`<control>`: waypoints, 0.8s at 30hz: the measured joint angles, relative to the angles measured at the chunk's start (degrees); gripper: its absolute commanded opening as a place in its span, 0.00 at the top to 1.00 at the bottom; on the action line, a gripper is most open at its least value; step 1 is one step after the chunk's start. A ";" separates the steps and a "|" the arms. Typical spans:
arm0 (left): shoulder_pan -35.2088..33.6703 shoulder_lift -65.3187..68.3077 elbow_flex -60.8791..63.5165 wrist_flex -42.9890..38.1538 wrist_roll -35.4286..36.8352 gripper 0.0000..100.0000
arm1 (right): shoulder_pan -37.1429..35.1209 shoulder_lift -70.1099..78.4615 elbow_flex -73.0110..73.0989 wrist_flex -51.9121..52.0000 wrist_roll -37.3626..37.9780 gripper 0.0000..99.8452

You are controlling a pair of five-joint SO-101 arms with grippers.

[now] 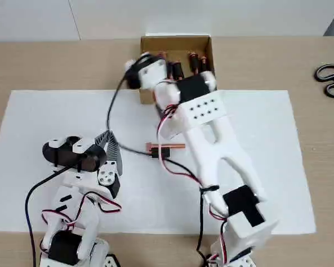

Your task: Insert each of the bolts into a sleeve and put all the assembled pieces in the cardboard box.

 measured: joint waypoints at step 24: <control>0.00 0.09 0.26 0.18 0.00 0.99 | -4.75 -0.26 16.44 -9.23 20.66 0.78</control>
